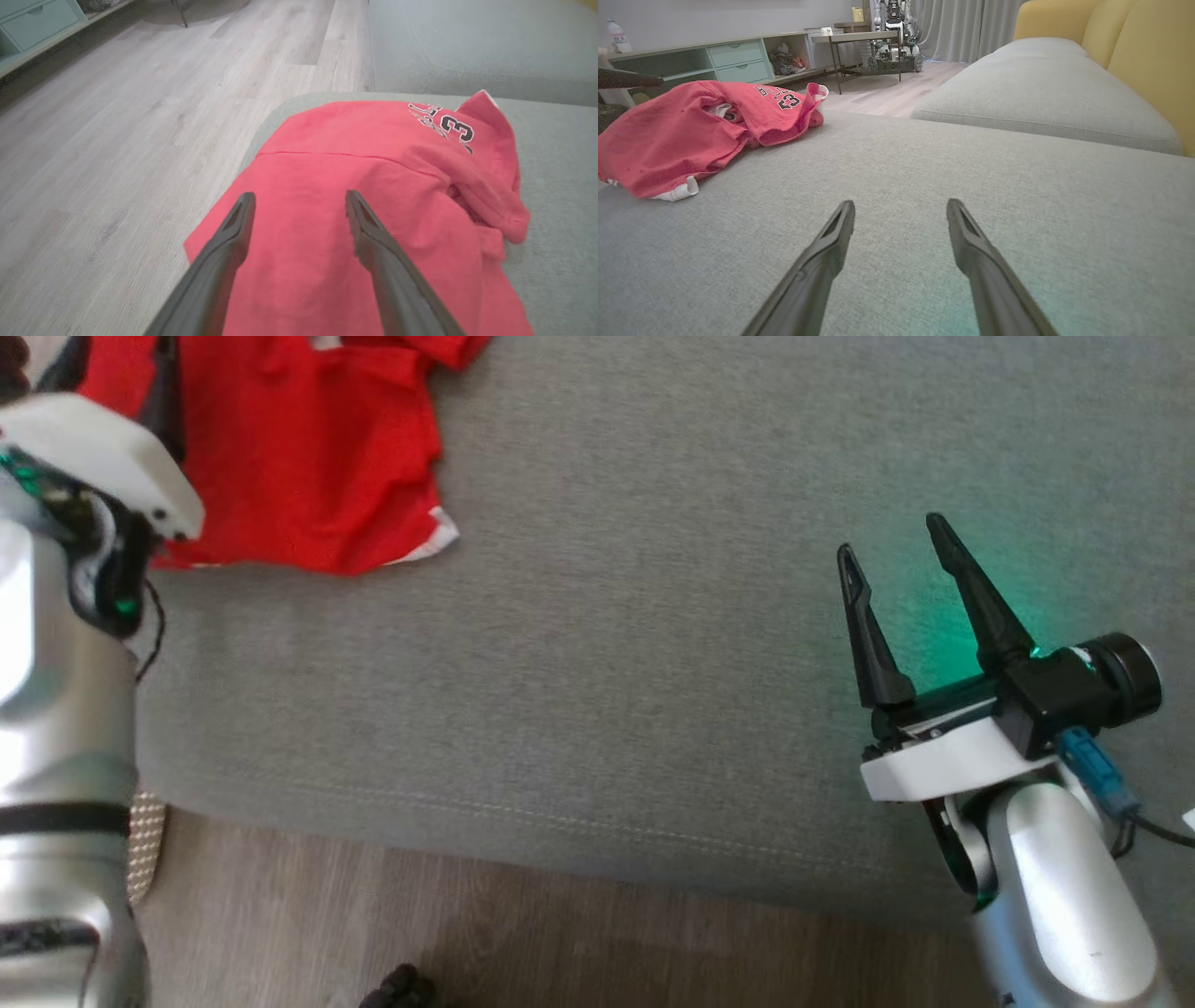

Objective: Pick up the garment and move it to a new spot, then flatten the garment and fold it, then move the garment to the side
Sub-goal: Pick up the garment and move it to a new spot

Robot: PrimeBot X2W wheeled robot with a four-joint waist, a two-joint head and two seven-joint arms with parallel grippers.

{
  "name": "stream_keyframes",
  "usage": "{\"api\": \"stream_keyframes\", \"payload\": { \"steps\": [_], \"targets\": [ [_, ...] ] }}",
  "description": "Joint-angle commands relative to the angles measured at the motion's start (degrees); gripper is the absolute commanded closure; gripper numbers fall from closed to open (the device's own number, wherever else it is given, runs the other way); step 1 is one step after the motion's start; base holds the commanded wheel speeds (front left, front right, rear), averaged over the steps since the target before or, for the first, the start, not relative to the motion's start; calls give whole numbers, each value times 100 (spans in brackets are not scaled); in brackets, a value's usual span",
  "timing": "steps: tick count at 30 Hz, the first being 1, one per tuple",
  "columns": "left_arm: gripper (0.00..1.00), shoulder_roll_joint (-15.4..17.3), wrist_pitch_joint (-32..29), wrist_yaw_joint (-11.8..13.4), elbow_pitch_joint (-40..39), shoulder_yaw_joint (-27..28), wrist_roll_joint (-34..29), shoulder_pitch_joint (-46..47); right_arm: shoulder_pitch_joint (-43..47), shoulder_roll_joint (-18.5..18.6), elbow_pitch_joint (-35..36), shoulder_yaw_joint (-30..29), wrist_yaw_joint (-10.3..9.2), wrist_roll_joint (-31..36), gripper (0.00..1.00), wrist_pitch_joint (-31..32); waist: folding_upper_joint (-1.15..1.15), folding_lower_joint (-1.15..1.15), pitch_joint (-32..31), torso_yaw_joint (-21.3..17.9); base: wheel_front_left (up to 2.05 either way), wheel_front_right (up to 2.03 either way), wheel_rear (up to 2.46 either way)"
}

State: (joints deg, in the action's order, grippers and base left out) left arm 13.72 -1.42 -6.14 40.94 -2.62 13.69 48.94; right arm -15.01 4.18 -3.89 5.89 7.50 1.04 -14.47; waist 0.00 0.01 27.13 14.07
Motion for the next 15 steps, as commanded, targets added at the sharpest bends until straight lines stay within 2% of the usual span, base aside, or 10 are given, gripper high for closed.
{"api": "stream_keyframes", "payload": {
  "steps": [1,15],
  "targets": [
    [0,382,-94,-40,-9,122,25,303,-136,-20,235,166,-1,6,0,-52,0,-1,123,-137,0,0,0],
    [0,622,-228,-116,1290,-284,75,1164,-218,-76,281,301,-1,-30,0,-52,0,-1,340,-363,0,0,0]
  ]
}}
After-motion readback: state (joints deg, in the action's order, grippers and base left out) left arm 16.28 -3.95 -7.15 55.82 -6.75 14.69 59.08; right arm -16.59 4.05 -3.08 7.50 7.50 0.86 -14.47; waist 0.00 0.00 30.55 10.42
